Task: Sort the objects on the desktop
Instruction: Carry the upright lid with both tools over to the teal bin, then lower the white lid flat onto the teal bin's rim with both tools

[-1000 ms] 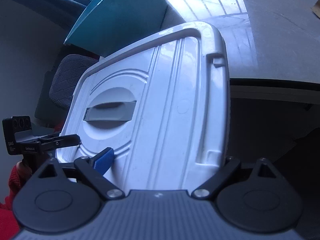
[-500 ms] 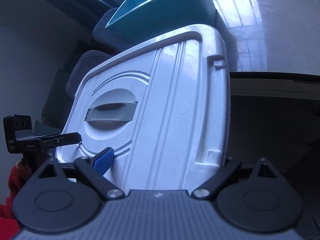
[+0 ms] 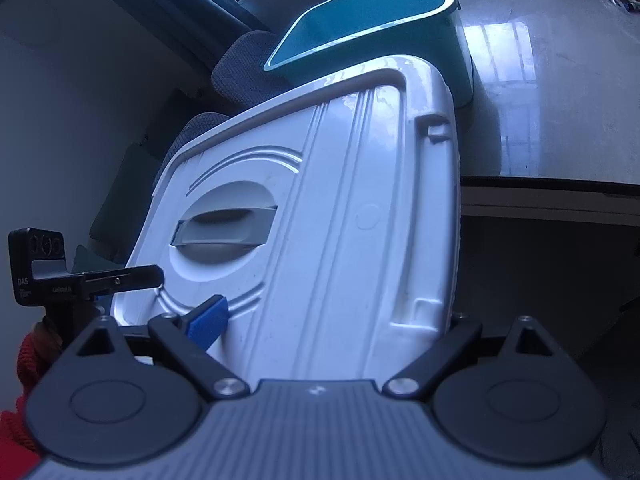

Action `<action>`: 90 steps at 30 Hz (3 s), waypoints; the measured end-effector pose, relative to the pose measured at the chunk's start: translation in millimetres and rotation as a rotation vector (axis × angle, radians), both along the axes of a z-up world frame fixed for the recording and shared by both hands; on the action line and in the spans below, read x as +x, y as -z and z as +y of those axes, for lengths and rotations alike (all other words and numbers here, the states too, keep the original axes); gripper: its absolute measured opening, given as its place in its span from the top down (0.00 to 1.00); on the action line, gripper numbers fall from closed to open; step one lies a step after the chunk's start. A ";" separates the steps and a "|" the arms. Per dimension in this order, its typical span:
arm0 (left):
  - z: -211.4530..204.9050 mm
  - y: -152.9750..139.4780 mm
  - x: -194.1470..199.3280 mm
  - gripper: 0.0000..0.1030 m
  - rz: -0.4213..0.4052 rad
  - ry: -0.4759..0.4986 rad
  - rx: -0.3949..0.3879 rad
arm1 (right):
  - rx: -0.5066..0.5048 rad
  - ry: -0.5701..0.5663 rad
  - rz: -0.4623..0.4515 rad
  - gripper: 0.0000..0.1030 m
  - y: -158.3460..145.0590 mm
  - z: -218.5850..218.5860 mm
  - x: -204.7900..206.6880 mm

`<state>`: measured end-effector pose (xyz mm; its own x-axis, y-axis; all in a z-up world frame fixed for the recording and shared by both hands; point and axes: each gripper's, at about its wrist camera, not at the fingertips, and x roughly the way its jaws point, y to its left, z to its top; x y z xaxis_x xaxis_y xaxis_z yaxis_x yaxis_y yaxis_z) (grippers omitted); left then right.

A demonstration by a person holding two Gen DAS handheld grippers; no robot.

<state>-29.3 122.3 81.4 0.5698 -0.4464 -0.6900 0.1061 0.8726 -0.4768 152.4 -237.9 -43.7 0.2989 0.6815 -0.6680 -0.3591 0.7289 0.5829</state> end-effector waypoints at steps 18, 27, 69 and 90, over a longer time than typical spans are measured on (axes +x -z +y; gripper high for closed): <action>0.8 -41.1 97.7 0.00 -0.027 -0.011 0.015 | 0.015 0.019 -0.034 0.09 3.6 3.5 122.7; -11.3 -60.4 147.9 0.00 -0.040 -0.046 0.022 | 0.021 0.006 -0.047 0.09 -7.6 -1.9 196.3; 25.7 -80.8 366.8 0.00 -0.003 0.033 0.030 | 0.034 0.099 -0.056 0.09 -40.5 17.5 348.3; 37.3 -82.7 404.8 0.00 0.020 -0.021 0.168 | -0.228 0.214 -0.005 0.03 -101.5 16.4 320.3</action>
